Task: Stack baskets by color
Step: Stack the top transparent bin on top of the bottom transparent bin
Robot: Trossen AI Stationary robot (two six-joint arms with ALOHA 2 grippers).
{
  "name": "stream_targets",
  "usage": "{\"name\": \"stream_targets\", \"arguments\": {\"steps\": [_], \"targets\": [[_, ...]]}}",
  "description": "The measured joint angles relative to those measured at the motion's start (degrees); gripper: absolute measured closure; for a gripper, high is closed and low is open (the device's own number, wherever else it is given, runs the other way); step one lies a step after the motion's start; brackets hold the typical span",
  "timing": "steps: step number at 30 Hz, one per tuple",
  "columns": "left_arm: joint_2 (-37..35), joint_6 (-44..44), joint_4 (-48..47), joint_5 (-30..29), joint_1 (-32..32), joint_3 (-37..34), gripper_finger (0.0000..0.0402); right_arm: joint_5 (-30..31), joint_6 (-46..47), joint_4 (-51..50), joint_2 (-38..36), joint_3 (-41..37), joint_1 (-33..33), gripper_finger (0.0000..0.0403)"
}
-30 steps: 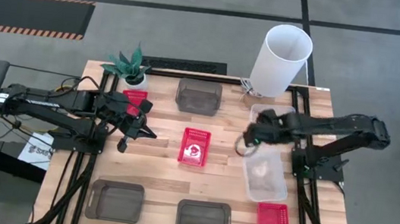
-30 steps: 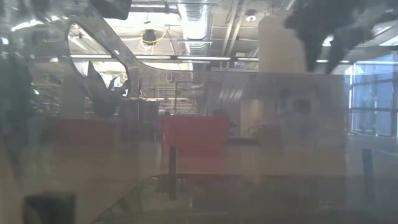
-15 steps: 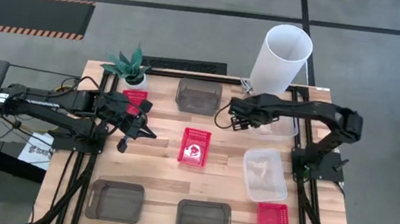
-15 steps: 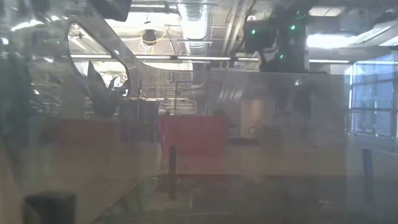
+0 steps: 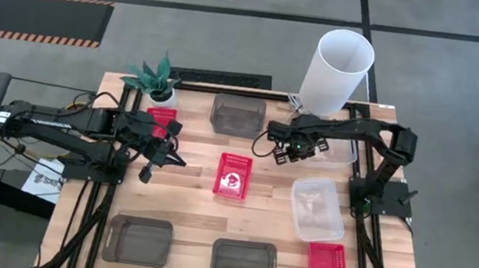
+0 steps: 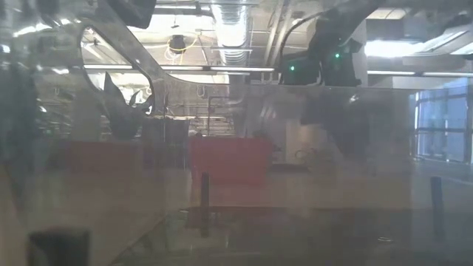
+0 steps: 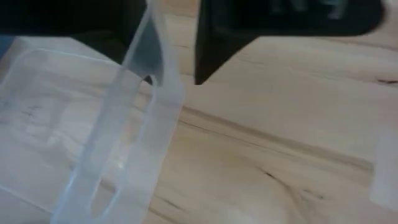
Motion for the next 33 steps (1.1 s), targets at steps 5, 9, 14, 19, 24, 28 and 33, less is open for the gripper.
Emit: {"name": "stream_targets", "arguments": {"steps": [5,9,14,19,24,28,33], "targets": [[0.0,-0.1,-0.4,0.0,0.0,0.0,0.0401,0.0,-0.2,0.5,-0.3,0.0,0.7,0.0388],[0.0,0.0,-0.4,0.0,0.0,0.0,0.0401,0.3,0.0,0.2,-2.7,0.0,1.5,0.0383],[0.0,0.1,-0.3,0.0,0.0,0.0,0.0401,0.9,0.5,0.2,-8.0,0.0,4.0,0.0396],[0.0,0.2,-0.2,0.0,0.0,0.0,0.0401,0.6,1.7,0.1,-15.9,0.0,8.5,0.0396],[0.0,0.2,0.0,0.0,0.0,0.0,0.0401,0.2,5.0,0.0,-24.5,0.0,14.6,0.0397],[0.0,0.2,0.8,0.0,0.0,0.0,0.0401,1.4,10.3,0.5,-30.0,0.0,20.0,0.0399],[0.0,0.2,2.4,0.0,0.0,0.0,0.0401,3.1,12.2,3.8,-33.0,0.0,27.1,0.0400]]}}
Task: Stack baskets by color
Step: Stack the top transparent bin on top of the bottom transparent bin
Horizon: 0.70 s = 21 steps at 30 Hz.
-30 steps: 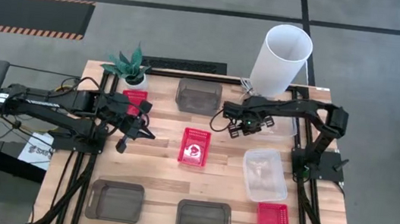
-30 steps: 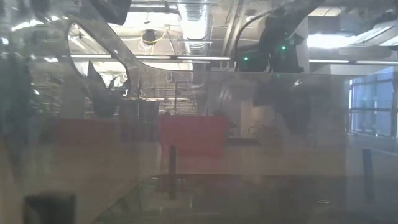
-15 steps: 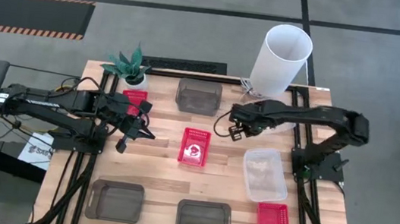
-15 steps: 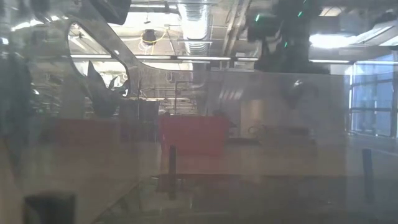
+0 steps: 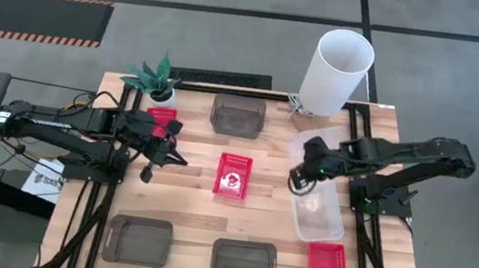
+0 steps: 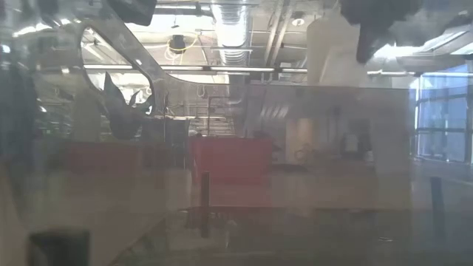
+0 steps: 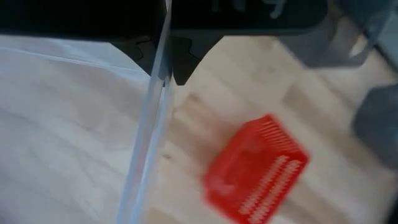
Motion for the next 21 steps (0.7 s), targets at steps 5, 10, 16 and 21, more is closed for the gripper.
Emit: {"name": "stream_targets", "arguments": {"steps": [5,10,16,21], "targets": [[1.8,0.0,2.1,0.0,0.0,0.0,0.0401,-1.2,-3.7,5.7,0.2,0.0,5.9,0.0400],[4.9,1.2,2.3,0.0,0.0,0.0,0.0401,-1.3,7.6,5.6,1.4,0.0,8.4,0.0401],[7.6,3.2,4.3,-1.9,0.0,0.0,0.0401,-1.6,11.8,-2.5,4.1,5.3,9.1,0.0401],[8.3,3.7,7.4,-3.2,0.0,0.0,0.0401,1.5,10.5,-17.7,9.0,15.7,8.9,0.0402]]}}
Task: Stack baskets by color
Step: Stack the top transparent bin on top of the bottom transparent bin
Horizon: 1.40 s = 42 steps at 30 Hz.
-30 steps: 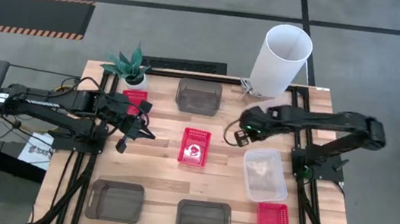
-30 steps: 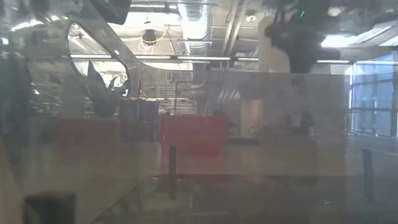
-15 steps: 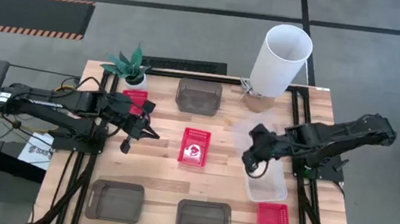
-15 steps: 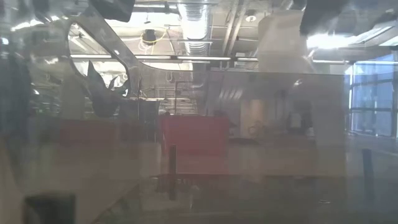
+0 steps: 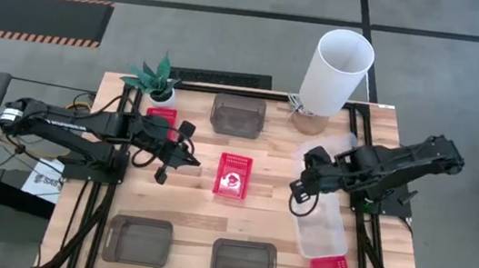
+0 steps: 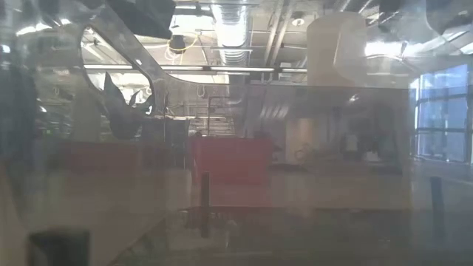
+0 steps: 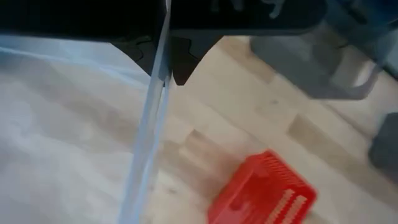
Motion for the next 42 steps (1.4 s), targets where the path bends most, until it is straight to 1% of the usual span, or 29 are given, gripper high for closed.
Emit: {"name": "stream_targets", "arguments": {"steps": [2,6,9,12,15,18,21,25,28,32,34,38,42], "targets": [[-0.1,0.0,1.0,-0.1,0.0,0.0,0.0401,-1.1,0.3,-0.9,2.0,3.4,0.0,0.0402],[-0.1,0.3,0.6,-0.1,0.0,0.0,0.0401,-6.3,3.3,0.0,6.1,8.2,1.5,0.0402],[-0.1,0.4,0.2,-0.1,0.0,0.0,0.0401,-10.6,5.9,4.2,9.3,10.1,4.1,0.0402],[-0.1,0.4,0.2,-0.1,0.0,0.0,0.0401,-12.2,7.6,9.8,12.3,10.3,7.4,0.0402],[-0.1,0.8,0.2,-0.1,0.0,0.0,0.0401,-12.3,8.3,11.3,15.4,10.2,10.6,0.0402],[-0.1,1.3,-0.2,-0.1,0.0,0.0,0.0401,-12.7,10.6,10.5,17.6,9.2,12.6,0.0402],[-0.1,1.4,-0.1,-0.1,0.0,0.0,0.0401,-12.5,13.3,13.0,17.2,6.7,13.7,0.0402],[-0.1,1.4,-0.4,0.0,0.0,0.0,0.0401,-12.7,18.5,19.9,14.8,0.1,14.8,0.0402],[-0.1,1.4,-0.6,0.0,0.0,0.0,0.0401,-12.7,20.5,24.6,12.5,-4.4,14.9,0.0402],[-0.1,1.9,0.2,0.0,0.0,0.0,0.0401,-9.6,23.1,22.9,10.5,-8.2,13.2,0.0402],[-0.1,1.9,0.7,0.0,0.0,0.0,0.0401,-7.2,23.6,21.1,9.8,-9.0,11.8,0.0401],[-0.1,1.9,0.9,0.0,0.0,0.0,0.0401,-4.3,24.2,18.2,9.4,-9.6,7.9,0.0401],[-0.1,1.5,0.2,0.0,0.0,0.0,0.0401,-3.8,22.6,16.7,9.4,-9.6,4.4,0.0393]]}}
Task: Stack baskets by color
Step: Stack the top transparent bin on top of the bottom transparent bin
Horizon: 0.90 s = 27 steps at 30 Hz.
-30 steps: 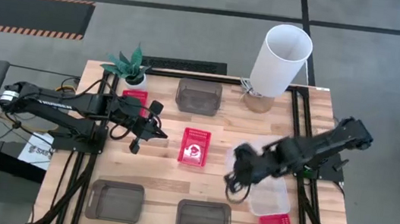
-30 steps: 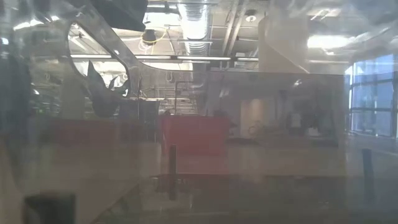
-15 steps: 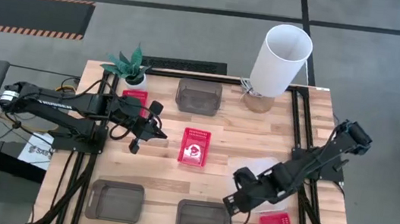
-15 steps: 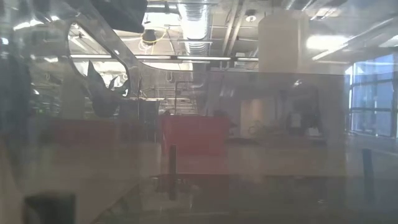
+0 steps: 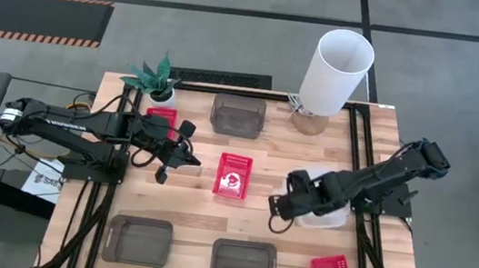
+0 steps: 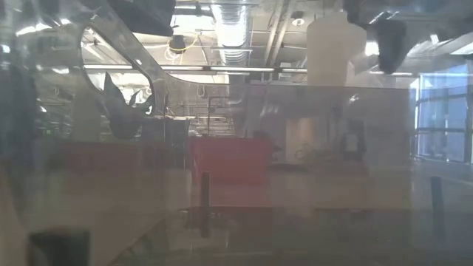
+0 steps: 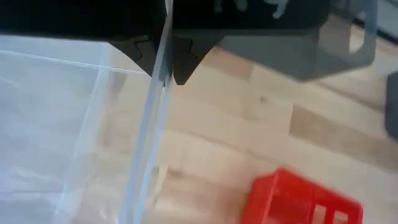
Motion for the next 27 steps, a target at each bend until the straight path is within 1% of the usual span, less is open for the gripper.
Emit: {"name": "stream_targets", "arguments": {"steps": [7,13,17,23,25,27], "targets": [[0.0,-0.1,-1.2,0.0,0.0,0.0,0.0401,-0.5,-2.1,1.6,0.1,0.0,-3.3,0.0351],[0.0,0.4,-1.2,-0.1,0.0,0.0,0.0401,-0.6,-2.3,1.3,-1.2,0.0,-3.3,0.0313],[0.0,0.5,-1.2,-0.1,0.0,0.0,0.0401,-0.7,-3.9,0.6,-4.1,0.0,-3.2,0.0276],[0.0,0.4,-0.9,-0.1,0.0,0.0,0.0401,0.5,-12.3,1.3,-11.1,0.0,-3.3,0.0207],[0.0,0.4,-1.0,-0.1,0.0,0.0,0.0401,2.5,-15.9,0.2,-13.7,0.0,-3.7,0.0192],[0.0,0.4,-0.6,-0.1,0.0,0.0,0.0401,4.0,-22.4,-0.6,-16.5,0.0,-4.8,0.0183]]}}
